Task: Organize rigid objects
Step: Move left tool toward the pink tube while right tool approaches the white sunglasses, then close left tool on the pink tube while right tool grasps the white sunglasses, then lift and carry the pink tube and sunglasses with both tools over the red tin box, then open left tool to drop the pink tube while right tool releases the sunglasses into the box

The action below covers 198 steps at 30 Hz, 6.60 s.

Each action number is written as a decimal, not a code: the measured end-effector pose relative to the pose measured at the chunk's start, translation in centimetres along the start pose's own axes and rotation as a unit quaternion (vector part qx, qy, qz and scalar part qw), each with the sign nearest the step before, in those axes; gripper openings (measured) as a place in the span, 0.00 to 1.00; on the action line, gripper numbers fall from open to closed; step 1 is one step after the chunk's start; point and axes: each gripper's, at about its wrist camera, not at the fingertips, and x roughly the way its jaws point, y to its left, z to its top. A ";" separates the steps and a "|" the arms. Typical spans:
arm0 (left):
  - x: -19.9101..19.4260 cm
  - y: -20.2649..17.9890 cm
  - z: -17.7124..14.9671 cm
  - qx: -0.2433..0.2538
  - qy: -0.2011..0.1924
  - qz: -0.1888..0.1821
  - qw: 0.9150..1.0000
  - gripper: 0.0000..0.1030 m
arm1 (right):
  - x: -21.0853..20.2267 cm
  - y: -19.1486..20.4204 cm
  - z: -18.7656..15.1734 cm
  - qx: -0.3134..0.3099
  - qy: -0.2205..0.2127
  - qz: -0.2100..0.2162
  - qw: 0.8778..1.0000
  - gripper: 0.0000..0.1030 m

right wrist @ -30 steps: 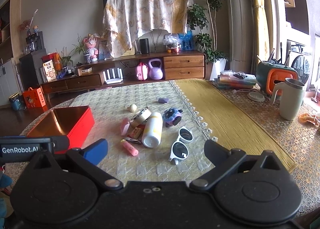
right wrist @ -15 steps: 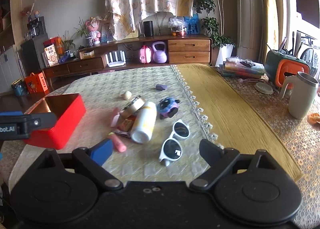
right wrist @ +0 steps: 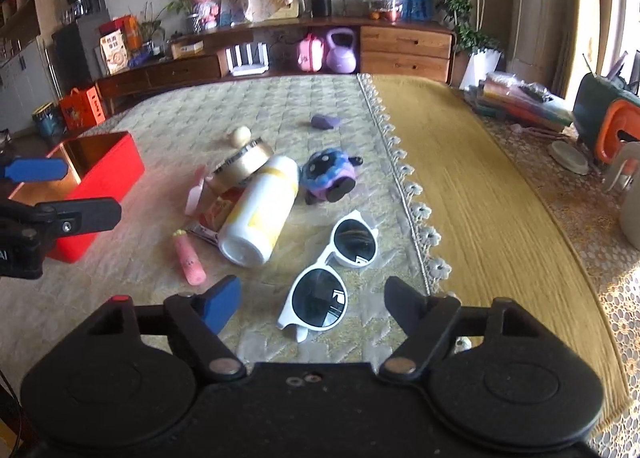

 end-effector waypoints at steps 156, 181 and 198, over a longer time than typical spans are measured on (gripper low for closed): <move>-0.5 20.6 1.9 -0.154 0.028 0.130 0.979 0.58 | 1.4 19.1 8.4 -0.171 -0.094 0.148 0.970 0.37; 8.9 23.6 1.3 -0.138 0.120 0.138 0.973 0.58 | 9.2 27.4 8.3 -0.236 0.004 0.143 0.961 0.38; 11.3 24.3 0.8 -0.160 0.173 0.136 0.962 0.58 | 9.8 26.7 8.6 -0.213 0.023 0.155 0.964 0.39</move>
